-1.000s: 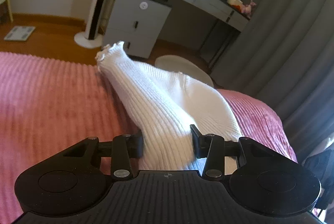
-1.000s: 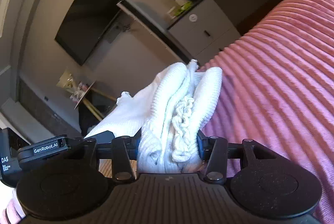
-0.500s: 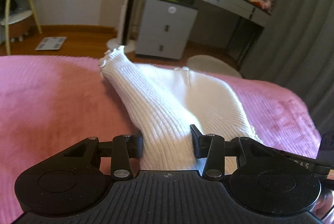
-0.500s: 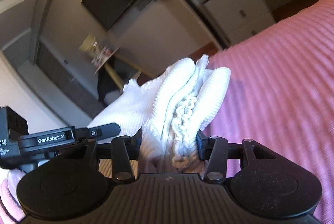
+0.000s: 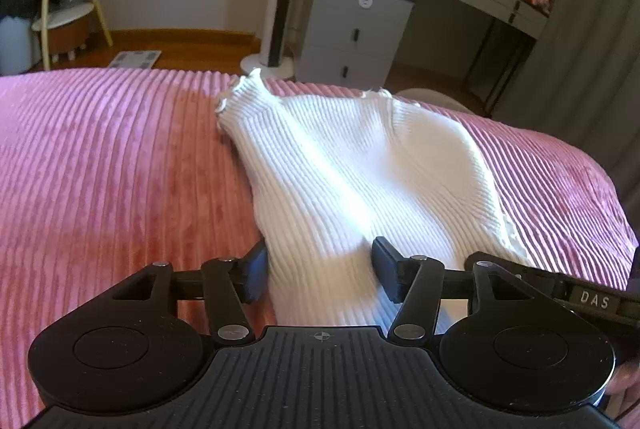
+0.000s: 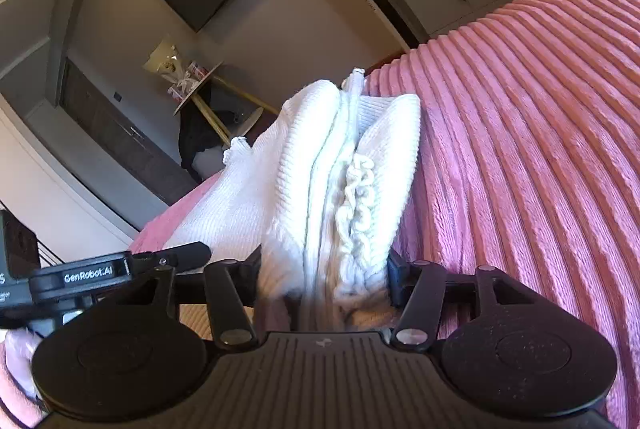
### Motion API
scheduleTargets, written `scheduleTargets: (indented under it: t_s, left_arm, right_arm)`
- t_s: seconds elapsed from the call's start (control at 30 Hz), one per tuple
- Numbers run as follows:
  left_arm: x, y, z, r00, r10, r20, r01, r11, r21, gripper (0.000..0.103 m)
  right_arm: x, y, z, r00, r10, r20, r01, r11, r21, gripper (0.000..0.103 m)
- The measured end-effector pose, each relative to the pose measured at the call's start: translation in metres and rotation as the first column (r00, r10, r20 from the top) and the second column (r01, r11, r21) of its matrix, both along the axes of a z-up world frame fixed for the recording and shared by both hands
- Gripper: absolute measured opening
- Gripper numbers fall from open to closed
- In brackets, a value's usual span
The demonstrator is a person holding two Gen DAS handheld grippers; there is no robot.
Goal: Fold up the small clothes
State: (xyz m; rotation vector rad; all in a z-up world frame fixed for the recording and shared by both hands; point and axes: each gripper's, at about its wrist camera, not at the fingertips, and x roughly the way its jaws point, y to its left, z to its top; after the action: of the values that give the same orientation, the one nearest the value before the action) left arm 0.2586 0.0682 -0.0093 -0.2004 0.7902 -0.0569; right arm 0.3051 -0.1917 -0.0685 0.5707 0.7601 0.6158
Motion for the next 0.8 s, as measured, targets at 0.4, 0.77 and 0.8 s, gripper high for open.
scheduleTargets:
  t_s: [0.4, 0.77, 0.8]
  left_arm:
    - [-0.02, 0.024, -0.018, 0.998, 0.025, -0.063, -0.039, 0.971, -0.237, 0.073]
    - [-0.038, 0.036, 0.0, 0.998, 0.046, -0.05, -0.058, 0.954, -0.293, 0.046]
    - [-0.042, 0.038, 0.001, 0.998, 0.041, -0.053, -0.055, 0.954, -0.295, 0.046]
  right_arm:
    - [-0.018, 0.009, 0.001, 0.999, -0.033, -0.036, 0.032, 0.999, -0.029, 0.055]
    - [-0.02, 0.009, 0.02, 0.987, 0.005, -0.16, 0.011, 0.995, 0.094, 0.044]
    - [-0.022, 0.009, 0.02, 0.987, 0.018, -0.158, -0.003, 0.996, 0.092, 0.044]
